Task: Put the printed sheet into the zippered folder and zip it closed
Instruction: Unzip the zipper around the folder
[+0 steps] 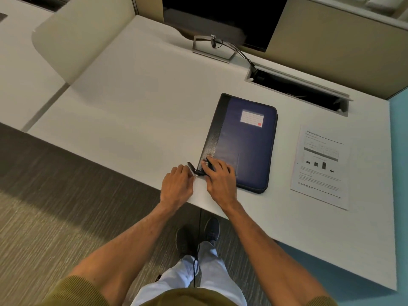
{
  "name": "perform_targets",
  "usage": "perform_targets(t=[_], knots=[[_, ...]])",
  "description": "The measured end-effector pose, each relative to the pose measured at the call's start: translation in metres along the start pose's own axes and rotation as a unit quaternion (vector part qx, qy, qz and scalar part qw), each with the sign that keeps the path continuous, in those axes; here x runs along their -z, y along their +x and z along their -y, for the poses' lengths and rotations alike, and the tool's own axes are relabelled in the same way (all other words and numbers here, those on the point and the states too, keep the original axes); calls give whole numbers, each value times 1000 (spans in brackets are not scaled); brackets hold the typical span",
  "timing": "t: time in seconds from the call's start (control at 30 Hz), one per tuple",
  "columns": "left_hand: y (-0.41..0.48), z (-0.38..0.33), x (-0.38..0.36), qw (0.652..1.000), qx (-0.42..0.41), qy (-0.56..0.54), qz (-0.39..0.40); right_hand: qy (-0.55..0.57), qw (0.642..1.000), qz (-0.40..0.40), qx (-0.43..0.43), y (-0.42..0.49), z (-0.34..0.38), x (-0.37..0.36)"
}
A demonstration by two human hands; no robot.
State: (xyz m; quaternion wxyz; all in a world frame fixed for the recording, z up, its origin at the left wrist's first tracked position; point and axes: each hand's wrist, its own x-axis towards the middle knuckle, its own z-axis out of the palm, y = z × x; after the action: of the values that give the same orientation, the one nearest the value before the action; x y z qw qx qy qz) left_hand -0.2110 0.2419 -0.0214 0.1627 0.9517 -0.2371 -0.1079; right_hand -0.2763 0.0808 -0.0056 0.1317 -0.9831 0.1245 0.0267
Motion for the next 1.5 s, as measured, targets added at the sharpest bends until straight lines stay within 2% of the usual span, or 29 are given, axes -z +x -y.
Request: perform_targets(t=[0.17, 0.23, 0.3, 0.73, 0.9, 1.0, 1.13, 1.3, 1.5], knots=[[9, 6, 11, 989, -113, 94, -3, -11, 1000, 19, -4, -3, 0, 4], [14, 7, 14, 979, -175, 107, 13, -13, 1000, 26, -11, -5, -2, 4], [17, 7, 16, 973, -196, 113, 38, -9, 999, 28, -12, -6, -4, 5], [15, 8, 11, 989, -128, 60, 42, -1, 999, 33, -3, -5, -8, 8], [23, 9, 14, 960, -234, 144, 45, -15, 999, 37, -1, -9, -11, 4], [26, 4, 13, 957, -226, 168, 61, -22, 999, 44, -1, -8, -10, 3], [26, 9, 13, 973, -187, 120, 55, -22, 999, 41, 0, -9, -10, 1], [26, 15, 18, 974, -194, 104, 54, -12, 999, 44, -6, -10, -9, 0], [24, 13, 23, 985, -155, 48, 56, 16, 1000, 19, 11, -13, -17, 0]])
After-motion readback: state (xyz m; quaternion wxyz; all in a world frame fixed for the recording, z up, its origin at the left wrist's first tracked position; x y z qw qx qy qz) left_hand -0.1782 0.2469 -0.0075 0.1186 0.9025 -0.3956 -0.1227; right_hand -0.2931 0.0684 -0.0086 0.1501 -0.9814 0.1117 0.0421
